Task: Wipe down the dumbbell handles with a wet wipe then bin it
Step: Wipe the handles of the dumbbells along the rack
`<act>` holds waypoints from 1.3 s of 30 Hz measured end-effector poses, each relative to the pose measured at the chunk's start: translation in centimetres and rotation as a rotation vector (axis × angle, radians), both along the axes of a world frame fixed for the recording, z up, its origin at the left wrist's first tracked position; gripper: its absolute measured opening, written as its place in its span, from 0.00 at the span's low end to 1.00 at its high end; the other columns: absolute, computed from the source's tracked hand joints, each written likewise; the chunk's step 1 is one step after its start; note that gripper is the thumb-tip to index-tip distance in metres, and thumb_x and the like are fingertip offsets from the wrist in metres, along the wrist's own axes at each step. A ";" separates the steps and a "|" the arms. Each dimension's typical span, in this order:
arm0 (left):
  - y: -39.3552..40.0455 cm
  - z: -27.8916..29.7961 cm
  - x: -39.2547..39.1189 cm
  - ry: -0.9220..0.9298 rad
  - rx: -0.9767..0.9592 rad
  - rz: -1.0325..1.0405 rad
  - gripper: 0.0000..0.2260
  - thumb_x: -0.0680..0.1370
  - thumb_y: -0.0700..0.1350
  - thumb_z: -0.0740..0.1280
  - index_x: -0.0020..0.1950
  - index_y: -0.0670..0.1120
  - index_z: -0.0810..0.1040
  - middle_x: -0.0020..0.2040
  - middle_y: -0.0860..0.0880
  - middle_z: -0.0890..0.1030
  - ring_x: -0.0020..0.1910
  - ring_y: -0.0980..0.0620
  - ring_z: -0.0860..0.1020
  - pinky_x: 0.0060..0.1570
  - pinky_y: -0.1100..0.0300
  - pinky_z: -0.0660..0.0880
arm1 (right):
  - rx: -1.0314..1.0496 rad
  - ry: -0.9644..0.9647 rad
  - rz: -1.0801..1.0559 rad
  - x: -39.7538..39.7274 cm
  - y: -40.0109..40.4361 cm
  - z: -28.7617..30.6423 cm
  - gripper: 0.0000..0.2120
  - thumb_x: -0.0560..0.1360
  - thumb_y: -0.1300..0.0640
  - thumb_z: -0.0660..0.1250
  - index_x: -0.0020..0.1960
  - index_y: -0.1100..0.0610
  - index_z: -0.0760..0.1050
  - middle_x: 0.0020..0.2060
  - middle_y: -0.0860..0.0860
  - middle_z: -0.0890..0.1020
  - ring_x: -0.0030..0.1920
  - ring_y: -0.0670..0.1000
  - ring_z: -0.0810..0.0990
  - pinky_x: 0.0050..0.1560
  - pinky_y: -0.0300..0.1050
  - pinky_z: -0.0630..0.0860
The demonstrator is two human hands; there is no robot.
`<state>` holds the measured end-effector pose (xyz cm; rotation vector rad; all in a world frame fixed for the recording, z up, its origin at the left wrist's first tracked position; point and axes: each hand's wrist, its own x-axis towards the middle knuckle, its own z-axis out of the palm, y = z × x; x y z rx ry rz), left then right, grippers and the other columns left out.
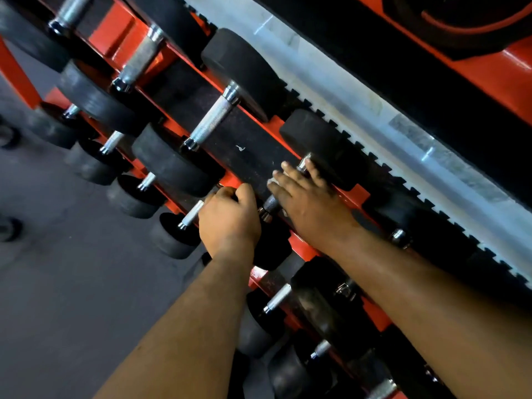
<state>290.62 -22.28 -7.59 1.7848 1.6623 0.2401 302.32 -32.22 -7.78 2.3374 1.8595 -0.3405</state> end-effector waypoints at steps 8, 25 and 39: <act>0.1 0.0 0.2 -0.009 -0.001 -0.016 0.16 0.78 0.54 0.58 0.33 0.47 0.73 0.41 0.46 0.79 0.44 0.43 0.76 0.40 0.53 0.66 | -0.134 -0.257 0.270 -1.6 1.4 -1.4 0.23 0.76 0.62 0.49 0.62 0.55 0.77 0.54 0.52 0.80 0.60 0.55 0.78 0.74 0.69 0.58; -0.2 0.7 0.2 -0.022 -0.011 -0.001 0.16 0.78 0.54 0.59 0.36 0.47 0.75 0.41 0.46 0.79 0.44 0.43 0.75 0.42 0.54 0.66 | -0.375 -0.025 0.114 -2.2 6.4 0.4 0.16 0.81 0.57 0.52 0.62 0.51 0.75 0.59 0.51 0.79 0.64 0.55 0.75 0.77 0.63 0.52; -0.3 1.0 0.2 -0.019 -0.004 0.000 0.17 0.78 0.53 0.59 0.35 0.45 0.74 0.37 0.46 0.78 0.39 0.44 0.76 0.37 0.54 0.66 | -0.090 -0.359 -0.020 -1.8 1.3 -0.5 0.26 0.80 0.56 0.44 0.77 0.59 0.60 0.77 0.59 0.64 0.80 0.59 0.54 0.75 0.69 0.54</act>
